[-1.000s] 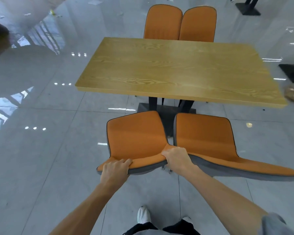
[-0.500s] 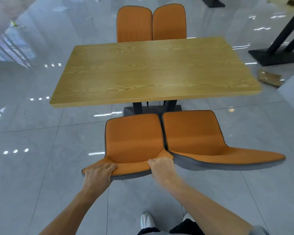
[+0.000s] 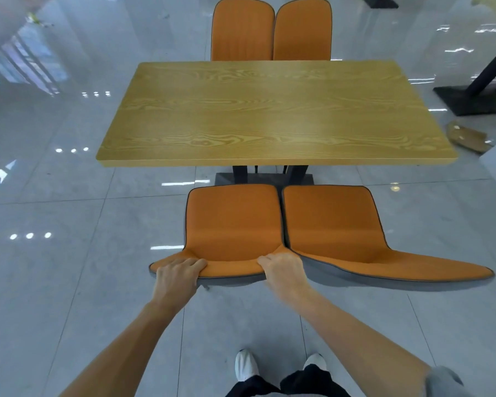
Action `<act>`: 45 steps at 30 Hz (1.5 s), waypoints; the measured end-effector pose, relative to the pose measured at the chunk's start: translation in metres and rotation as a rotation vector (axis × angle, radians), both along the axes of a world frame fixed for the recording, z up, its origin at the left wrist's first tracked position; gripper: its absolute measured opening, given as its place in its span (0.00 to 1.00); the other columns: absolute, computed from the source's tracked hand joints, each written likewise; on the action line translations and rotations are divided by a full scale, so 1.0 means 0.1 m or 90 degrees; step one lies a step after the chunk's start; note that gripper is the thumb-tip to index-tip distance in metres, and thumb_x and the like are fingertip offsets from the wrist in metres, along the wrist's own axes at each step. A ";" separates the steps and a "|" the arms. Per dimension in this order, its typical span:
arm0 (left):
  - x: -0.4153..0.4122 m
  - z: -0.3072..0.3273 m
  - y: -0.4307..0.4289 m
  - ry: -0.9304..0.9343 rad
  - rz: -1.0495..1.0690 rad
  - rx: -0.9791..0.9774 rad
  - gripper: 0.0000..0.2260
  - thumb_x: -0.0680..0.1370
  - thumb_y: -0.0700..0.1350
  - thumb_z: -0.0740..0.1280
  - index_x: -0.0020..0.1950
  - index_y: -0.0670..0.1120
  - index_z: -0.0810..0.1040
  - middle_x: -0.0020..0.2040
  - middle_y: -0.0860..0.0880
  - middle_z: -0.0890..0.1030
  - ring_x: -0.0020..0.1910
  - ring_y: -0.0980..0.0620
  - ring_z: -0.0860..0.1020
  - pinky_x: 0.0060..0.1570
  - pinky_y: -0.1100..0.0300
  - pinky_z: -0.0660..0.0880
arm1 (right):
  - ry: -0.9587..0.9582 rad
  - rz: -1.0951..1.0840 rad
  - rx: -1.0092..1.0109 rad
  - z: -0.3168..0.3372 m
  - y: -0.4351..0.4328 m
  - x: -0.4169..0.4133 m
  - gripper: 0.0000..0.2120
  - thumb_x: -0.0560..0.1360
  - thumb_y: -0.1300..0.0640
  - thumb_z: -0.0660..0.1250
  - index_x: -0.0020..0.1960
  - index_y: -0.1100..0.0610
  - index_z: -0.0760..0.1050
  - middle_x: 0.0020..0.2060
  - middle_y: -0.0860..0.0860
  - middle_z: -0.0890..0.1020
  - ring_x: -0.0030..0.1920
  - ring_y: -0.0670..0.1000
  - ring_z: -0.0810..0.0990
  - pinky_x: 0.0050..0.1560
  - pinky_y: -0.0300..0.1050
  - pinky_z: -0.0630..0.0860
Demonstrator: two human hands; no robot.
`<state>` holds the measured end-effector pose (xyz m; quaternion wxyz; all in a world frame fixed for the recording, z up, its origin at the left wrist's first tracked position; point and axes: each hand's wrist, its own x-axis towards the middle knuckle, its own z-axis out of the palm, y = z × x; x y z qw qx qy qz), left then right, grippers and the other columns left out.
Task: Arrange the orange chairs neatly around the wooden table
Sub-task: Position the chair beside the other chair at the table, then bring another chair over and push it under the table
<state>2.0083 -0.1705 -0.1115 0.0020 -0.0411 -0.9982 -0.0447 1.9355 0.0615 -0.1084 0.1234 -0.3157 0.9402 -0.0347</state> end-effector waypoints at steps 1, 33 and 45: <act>0.01 -0.01 0.00 -0.005 0.002 -0.002 0.15 0.55 0.38 0.79 0.38 0.49 0.80 0.30 0.53 0.81 0.27 0.49 0.79 0.22 0.62 0.70 | -0.005 0.001 -0.001 0.02 0.00 0.00 0.19 0.41 0.59 0.79 0.26 0.52 0.72 0.18 0.47 0.71 0.18 0.48 0.69 0.24 0.36 0.54; 0.42 0.93 -1.36 0.029 0.453 0.025 0.15 0.80 0.48 0.60 0.66 0.48 0.71 0.63 0.49 0.77 0.65 0.47 0.70 0.62 0.53 0.64 | 0.118 0.431 -0.066 0.88 -2.63 -0.18 0.14 0.80 0.53 0.54 0.62 0.55 0.70 0.52 0.52 0.79 0.53 0.54 0.75 0.53 0.48 0.71; -0.19 0.90 -3.63 0.019 0.336 0.033 0.12 0.80 0.45 0.60 0.61 0.45 0.74 0.57 0.46 0.80 0.57 0.45 0.74 0.54 0.52 0.71 | 0.134 0.319 -0.006 0.90 -4.79 -0.66 0.15 0.79 0.52 0.54 0.63 0.55 0.70 0.55 0.53 0.79 0.56 0.55 0.75 0.56 0.51 0.70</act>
